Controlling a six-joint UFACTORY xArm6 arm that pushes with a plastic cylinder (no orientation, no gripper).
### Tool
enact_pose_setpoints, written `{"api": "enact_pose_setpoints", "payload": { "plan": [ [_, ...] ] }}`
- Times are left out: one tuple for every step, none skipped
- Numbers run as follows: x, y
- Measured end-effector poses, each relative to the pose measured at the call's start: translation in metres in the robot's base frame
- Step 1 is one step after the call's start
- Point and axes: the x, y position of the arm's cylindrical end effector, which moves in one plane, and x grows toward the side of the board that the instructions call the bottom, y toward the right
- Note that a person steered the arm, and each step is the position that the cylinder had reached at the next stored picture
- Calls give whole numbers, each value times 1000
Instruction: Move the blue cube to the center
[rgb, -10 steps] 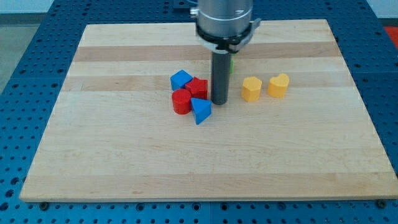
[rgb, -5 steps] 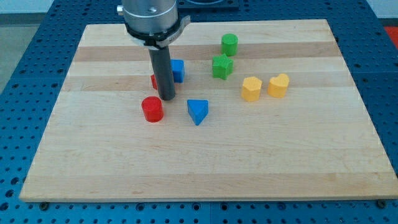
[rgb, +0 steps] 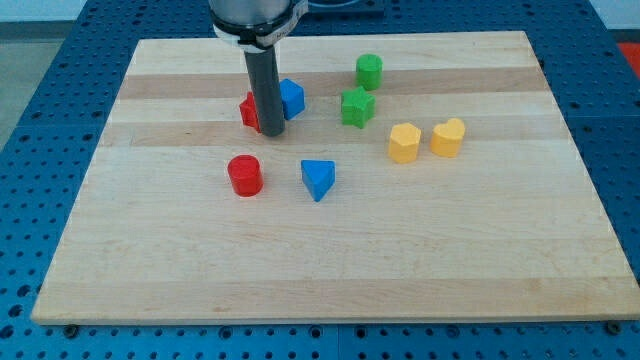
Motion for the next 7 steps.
{"api": "enact_pose_setpoints", "payload": {
  "plan": [
    [-13,0],
    [-19,3],
    [-23,20],
    [-32,24],
    [-35,21],
    [-38,13],
    [-45,12]
  ]
}}
